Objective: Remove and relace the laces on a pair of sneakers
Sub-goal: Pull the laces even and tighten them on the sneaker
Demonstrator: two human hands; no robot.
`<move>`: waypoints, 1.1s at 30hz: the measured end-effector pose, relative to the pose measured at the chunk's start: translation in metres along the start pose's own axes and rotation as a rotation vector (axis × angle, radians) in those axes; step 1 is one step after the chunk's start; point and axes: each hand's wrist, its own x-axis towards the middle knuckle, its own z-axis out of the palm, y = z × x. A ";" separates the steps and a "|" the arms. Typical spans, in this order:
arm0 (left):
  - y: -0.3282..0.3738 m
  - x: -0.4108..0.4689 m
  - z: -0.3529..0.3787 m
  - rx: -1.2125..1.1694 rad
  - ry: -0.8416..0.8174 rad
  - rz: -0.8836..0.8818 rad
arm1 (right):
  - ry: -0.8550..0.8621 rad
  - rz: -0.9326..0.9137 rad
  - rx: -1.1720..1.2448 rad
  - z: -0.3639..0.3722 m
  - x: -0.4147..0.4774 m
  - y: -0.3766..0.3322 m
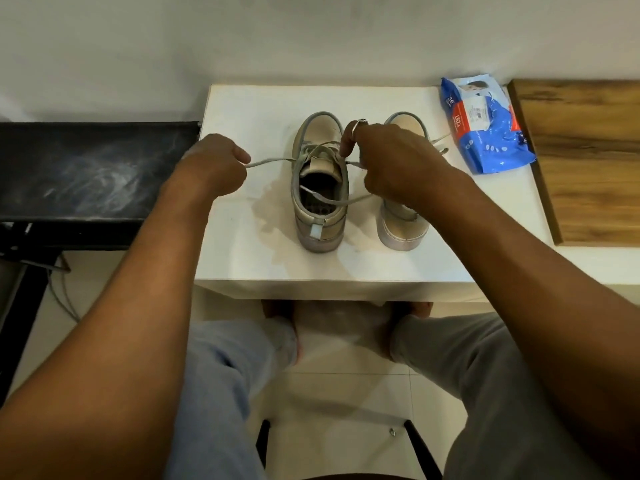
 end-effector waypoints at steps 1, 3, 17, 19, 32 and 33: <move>0.001 0.000 0.001 0.046 -0.040 0.013 | -0.014 -0.009 -0.093 0.000 -0.002 -0.001; 0.008 -0.004 0.003 0.036 -0.137 0.059 | -0.028 -0.024 -0.218 0.001 -0.008 -0.003; 0.041 -0.027 0.020 -0.268 -0.124 0.295 | 0.052 0.112 0.212 0.004 0.002 -0.013; 0.042 -0.027 0.020 -0.259 -0.139 0.311 | 0.080 0.099 0.204 0.010 0.004 -0.014; 0.026 -0.011 0.014 -0.397 -0.132 0.045 | 0.056 0.085 0.248 0.017 0.008 0.002; 0.025 -0.011 0.013 -0.389 -0.125 0.051 | 0.052 0.085 0.248 0.017 0.008 0.002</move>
